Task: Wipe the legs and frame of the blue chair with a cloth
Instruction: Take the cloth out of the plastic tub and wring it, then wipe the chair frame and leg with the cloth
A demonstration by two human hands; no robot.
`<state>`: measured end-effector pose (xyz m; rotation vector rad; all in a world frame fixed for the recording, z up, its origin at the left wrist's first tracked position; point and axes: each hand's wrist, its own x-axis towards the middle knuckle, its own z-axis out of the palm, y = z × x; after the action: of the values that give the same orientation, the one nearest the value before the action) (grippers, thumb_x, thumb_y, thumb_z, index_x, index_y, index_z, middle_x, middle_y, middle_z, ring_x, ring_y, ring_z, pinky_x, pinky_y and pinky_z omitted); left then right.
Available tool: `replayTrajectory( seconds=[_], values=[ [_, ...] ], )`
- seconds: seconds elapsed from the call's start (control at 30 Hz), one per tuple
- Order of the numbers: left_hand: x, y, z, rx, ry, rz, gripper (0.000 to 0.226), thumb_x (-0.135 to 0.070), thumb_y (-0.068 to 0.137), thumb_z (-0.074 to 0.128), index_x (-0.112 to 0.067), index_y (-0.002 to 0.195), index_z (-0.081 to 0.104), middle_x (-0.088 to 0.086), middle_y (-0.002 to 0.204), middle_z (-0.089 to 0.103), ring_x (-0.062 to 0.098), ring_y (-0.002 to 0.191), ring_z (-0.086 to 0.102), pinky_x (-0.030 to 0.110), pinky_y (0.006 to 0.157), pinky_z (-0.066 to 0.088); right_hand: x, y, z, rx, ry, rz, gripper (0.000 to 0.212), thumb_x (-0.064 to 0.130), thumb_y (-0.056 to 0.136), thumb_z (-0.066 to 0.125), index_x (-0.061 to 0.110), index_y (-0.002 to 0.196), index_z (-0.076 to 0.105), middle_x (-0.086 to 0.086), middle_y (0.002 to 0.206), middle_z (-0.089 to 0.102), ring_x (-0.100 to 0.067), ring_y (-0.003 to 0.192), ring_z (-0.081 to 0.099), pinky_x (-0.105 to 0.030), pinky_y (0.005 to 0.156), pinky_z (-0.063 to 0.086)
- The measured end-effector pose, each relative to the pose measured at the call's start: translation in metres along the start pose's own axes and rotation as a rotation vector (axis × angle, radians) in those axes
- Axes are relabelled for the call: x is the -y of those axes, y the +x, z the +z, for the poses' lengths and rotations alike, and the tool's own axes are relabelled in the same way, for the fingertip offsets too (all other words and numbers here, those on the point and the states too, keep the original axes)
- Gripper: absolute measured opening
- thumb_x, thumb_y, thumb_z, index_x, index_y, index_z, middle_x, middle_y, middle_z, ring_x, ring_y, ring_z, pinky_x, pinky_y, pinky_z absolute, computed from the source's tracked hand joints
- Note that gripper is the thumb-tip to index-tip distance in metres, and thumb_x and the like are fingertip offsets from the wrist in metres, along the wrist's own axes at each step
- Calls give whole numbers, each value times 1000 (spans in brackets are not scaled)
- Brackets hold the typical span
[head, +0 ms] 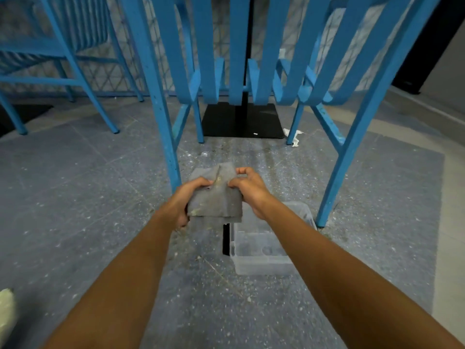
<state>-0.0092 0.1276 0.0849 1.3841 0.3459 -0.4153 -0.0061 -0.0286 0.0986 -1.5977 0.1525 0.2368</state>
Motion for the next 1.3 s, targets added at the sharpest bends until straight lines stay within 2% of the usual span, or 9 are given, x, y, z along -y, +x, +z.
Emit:
replayTrajectory(
  seconds=[0.2, 0.43, 0.63, 0.77, 0.83, 0.9, 1.03, 1.17, 1.3],
  values=[
    [-80, 23, -85, 300, 257, -112, 17, -16, 69, 64, -10, 84, 71, 7, 74, 76, 18, 63, 73, 28, 52, 58, 27, 24, 68, -72, 27, -61, 30, 7, 80, 61, 18, 104, 48, -12, 105, 59, -25, 96, 59, -38, 78, 51],
    [-143, 58, -163, 508, 414, -225, 20, -15, 71, 61, -8, 81, 77, 8, 83, 77, 17, 72, 73, 31, 73, 60, 60, 46, 146, -196, 74, -190, 22, 5, 81, 60, 17, 96, 49, 4, 73, 57, -5, 63, 54, -9, 44, 45],
    [-188, 90, -211, 607, 434, -207, 20, -16, 76, 61, -9, 82, 78, 10, 90, 76, 20, 80, 74, 31, 67, 61, 84, 65, 199, -340, 126, -302, 24, 9, 86, 60, 7, 108, 52, -12, 96, 63, -13, 75, 59, -18, 60, 50],
    [-210, 111, -232, 585, 408, -146, 17, -16, 72, 65, -9, 78, 79, 10, 86, 77, 20, 77, 74, 30, 61, 60, 90, 90, 231, -582, 9, -416, 26, 25, 83, 66, 14, 98, 48, 0, 79, 53, -13, 70, 52, -35, 67, 48],
    [-220, 123, -240, 531, 378, -93, 15, -17, 74, 66, -10, 80, 78, 9, 81, 77, 19, 71, 74, 29, 56, 59, 90, 102, 244, -755, -141, -457, 32, 33, 79, 68, 19, 93, 43, 9, 73, 43, -6, 64, 46, -25, 60, 43],
    [-229, 135, -245, 471, 327, -29, 12, -17, 80, 63, -12, 87, 72, 6, 76, 77, 17, 66, 73, 28, 54, 59, 90, 111, 254, -917, -253, -502, 38, 34, 77, 69, 19, 96, 41, 10, 82, 40, -6, 73, 46, -20, 61, 38],
    [-242, 161, -247, 362, 225, 59, 11, -20, 85, 59, -15, 93, 65, 1, 72, 74, 14, 63, 70, 23, 49, 57, 95, 126, 264, -1140, -331, -573, 46, 26, 78, 70, 8, 110, 43, 1, 102, 38, -18, 97, 42, -24, 79, 38],
    [-247, 189, -242, 346, 92, 130, 33, -13, 87, 62, -8, 118, 54, 9, 103, 65, 21, 93, 63, 34, 77, 54, 99, 141, 263, -1271, -256, -544, 53, 21, 81, 68, 6, 123, 39, 0, 112, 37, -13, 108, 36, -25, 93, 35],
    [-250, 223, -239, 327, 92, 165, 45, -1, 80, 67, 0, 122, 51, 15, 110, 62, 27, 106, 60, 43, 94, 49, 90, 157, 265, -1264, -203, -549, 37, 22, 91, 55, 13, 122, 38, 4, 110, 40, -17, 108, 44, -27, 86, 41]
  ],
)
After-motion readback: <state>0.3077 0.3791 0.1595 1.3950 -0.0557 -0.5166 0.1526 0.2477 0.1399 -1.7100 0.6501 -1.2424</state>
